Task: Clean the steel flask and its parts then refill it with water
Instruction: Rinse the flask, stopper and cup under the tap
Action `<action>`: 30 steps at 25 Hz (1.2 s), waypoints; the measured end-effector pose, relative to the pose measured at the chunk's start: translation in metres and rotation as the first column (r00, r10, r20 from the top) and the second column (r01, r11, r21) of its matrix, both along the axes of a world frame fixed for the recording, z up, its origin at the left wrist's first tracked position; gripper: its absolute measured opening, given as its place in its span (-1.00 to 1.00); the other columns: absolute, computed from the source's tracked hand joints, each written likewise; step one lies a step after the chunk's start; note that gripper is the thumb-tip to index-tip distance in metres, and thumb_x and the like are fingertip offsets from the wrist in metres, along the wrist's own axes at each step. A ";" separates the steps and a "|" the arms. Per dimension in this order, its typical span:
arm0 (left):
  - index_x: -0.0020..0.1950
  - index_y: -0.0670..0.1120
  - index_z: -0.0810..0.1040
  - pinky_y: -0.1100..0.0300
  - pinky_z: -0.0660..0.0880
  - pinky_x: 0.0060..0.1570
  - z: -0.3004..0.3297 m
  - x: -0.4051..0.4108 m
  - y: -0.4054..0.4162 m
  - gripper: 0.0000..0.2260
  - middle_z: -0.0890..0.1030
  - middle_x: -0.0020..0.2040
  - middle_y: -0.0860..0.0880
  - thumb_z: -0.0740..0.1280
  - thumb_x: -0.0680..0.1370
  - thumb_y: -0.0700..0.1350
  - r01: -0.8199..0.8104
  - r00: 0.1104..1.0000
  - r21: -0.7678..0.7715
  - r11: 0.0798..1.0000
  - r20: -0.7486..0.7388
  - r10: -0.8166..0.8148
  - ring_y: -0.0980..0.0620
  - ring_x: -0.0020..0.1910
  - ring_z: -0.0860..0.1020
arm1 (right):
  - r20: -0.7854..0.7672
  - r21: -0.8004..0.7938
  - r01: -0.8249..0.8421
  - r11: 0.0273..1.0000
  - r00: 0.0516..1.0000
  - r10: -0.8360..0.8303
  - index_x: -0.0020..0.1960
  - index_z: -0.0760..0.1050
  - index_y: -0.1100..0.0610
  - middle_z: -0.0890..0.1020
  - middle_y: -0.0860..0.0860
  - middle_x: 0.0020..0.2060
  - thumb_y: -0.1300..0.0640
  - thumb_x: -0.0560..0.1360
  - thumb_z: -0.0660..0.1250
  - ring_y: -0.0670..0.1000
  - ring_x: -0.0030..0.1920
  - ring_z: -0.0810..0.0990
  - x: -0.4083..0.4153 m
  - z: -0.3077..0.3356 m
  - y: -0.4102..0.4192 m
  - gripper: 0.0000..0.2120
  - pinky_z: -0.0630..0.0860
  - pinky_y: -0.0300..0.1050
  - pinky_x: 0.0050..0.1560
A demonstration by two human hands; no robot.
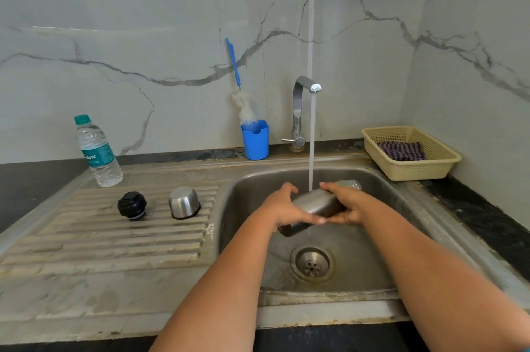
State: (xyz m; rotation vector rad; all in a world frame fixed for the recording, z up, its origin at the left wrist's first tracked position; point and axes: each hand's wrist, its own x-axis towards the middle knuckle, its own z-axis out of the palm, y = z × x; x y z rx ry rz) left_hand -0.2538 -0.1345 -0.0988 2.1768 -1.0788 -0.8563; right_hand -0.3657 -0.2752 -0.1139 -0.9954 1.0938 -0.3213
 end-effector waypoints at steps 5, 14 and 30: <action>0.18 0.04 0.42 0.04 0.55 0.06 0.022 0.008 0.012 -0.44 0.46 0.03 0.05 0.60 0.29 -0.01 -0.141 0.974 -0.196 0.970 0.150 0.171 0.02 0.04 0.47 | -0.048 0.090 -0.135 0.987 0.989 0.140 0.44 0.20 0.17 0.58 0.40 0.03 -0.19 0.47 0.37 0.33 -0.10 0.67 0.001 -0.005 -0.002 -0.28 0.65 0.13 -0.27; 0.05 0.03 0.44 0.13 0.47 -0.10 0.053 0.024 0.050 -0.53 0.48 -0.07 0.09 0.59 0.29 0.07 -0.239 0.913 -0.252 0.938 0.271 0.305 0.06 -0.06 0.48 | -0.554 -0.235 -0.518 0.822 0.766 0.324 0.38 0.30 0.37 0.66 0.31 -0.15 0.09 0.64 0.14 0.14 -0.32 0.67 0.005 0.005 0.012 -0.57 0.62 -0.11 -0.34; 0.10 0.11 0.37 0.18 0.32 -0.16 0.047 0.056 0.084 -0.46 0.49 -0.01 0.12 0.59 0.27 0.12 -0.332 0.840 -0.366 0.869 0.305 0.449 0.06 0.02 0.45 | -0.829 -0.497 -0.863 -0.091 0.503 -0.243 0.25 0.49 0.26 0.56 0.17 0.13 0.26 0.59 0.17 0.16 0.12 0.56 0.178 0.057 -0.026 -0.73 0.52 0.02 0.12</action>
